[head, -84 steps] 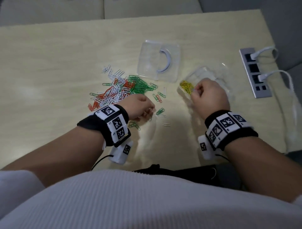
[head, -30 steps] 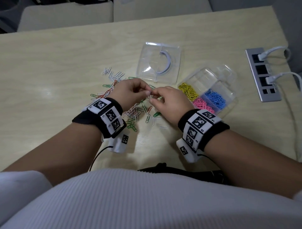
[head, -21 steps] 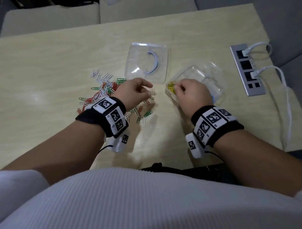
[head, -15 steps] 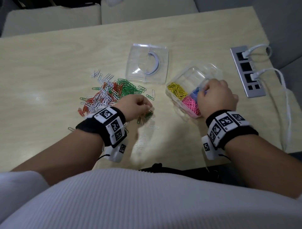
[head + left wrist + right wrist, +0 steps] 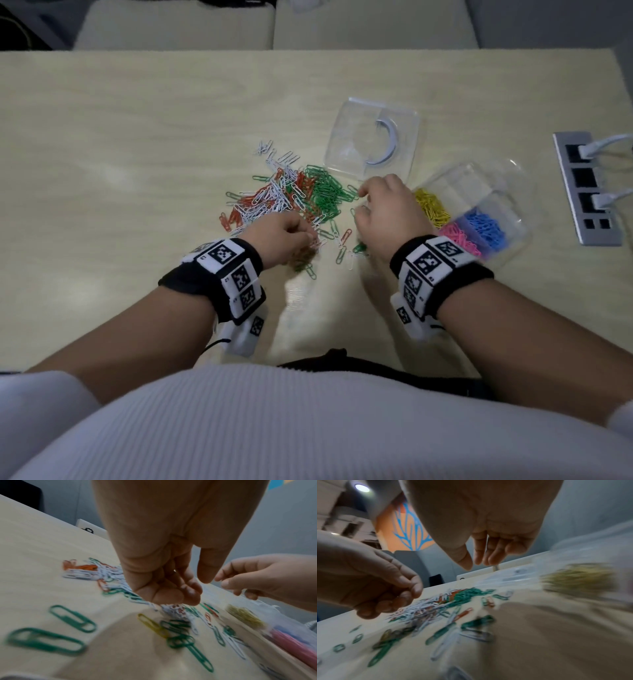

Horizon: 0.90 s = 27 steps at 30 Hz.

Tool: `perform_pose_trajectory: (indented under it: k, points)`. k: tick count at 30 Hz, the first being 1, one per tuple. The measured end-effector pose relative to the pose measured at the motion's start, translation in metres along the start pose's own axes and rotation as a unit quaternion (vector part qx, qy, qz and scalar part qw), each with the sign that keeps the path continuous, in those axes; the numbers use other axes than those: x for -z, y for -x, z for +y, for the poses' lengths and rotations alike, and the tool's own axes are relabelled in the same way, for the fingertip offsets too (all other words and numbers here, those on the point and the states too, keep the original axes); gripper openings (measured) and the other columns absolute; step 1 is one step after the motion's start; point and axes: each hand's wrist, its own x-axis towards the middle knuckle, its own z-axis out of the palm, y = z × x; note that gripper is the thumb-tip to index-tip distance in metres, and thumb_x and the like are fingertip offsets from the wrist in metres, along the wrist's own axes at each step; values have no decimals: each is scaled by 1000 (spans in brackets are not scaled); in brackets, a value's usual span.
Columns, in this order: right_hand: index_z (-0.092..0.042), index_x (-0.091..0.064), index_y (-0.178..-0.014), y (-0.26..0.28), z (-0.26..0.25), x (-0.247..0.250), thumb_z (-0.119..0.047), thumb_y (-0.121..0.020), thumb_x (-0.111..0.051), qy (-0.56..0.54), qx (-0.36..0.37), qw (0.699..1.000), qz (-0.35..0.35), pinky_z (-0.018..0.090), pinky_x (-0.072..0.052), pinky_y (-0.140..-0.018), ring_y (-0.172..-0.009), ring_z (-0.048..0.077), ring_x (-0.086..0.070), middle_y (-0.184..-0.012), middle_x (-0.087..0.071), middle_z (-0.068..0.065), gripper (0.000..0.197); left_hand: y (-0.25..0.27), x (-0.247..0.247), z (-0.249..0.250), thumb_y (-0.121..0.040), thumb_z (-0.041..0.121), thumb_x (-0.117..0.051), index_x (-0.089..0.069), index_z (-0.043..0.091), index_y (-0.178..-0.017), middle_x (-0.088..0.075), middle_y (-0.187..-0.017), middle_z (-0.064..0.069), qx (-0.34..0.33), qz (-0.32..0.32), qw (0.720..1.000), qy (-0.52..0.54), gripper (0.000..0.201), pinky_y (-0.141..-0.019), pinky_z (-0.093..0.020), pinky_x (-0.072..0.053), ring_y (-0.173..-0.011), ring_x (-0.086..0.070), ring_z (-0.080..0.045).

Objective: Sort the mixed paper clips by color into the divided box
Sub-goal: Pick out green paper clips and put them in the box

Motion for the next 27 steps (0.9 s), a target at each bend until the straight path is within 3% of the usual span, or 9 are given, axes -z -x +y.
perform_pose_trajectory:
  k: [4, 9, 13, 15, 20, 24, 27]
  points:
    - [-13, -47, -134, -24, -26, -15, -26, -95, -50, 19, 28, 998, -59, 37, -44, -95, -115, 26, -49, -131, -43, 8, 41, 3, 19, -15, -93, 19, -56, -68, 17, -92, -69, -83, 0, 43, 18, 998, 52, 12, -63, -30, -53, -69, -62, -12]
    - [-12, -41, -139, -46, -31, -34, -28, -95, -53, 82, 44, 989, -111, 43, -48, -93, -110, 31, -52, -131, -40, 11, 49, 0, 33, -23, -94, 22, -57, -67, 10, -97, -70, -82, -3, 59, 22, 995, 83, 16, -52, -20, -49, -66, -63, -13]
    - [-10, -50, -122, -49, -28, -39, -19, -94, -52, 89, 47, 990, -96, 41, -51, -80, -93, 31, -54, -116, -43, 12, 29, -8, 38, -21, -95, 19, -56, -66, 7, -99, -65, -68, 4, 59, 14, 992, 109, 16, -46, -16, -46, -50, -58, -1]
    - [-9, -52, -115, -49, -25, -37, -15, -93, -51, 77, 44, 992, -89, 41, -51, -78, -89, 32, -54, -111, -44, 12, 23, -13, 39, -18, -96, 15, -53, -64, 6, -99, -64, -67, 0, 65, 12, 987, 144, 15, -46, -18, -46, -47, -57, -1]
    - [-10, -60, -115, -52, -21, -26, -13, -93, -52, 49, 37, 996, -62, 34, -42, -83, -99, 30, -55, -110, -55, 12, 24, -23, 38, -9, -100, 19, -45, -60, 7, -92, -63, -73, -8, 98, -11, 953, 288, 21, -65, -38, -57, -61, -62, -17]
    - [-12, -66, -110, -50, -18, -17, -15, -90, -58, 2, 18, 1000, -13, 30, -42, -86, -100, 27, -56, -107, -61, 11, 22, -31, 31, 4, -103, 33, -38, -60, 8, -91, -63, -76, -9, 116, -3, 929, 351, 35, -58, -29, -55, -66, -64, -18]
    - [-13, -69, -105, -43, -25, -13, -15, -86, -64, -61, 51, 997, 23, 24, -40, -82, -94, 23, -58, -101, -64, 8, 20, -35, 27, 15, -103, 43, -32, -60, 9, -94, -64, -81, -10, 134, -12, 907, 399, 45, -59, -30, -58, -74, -67, -21]
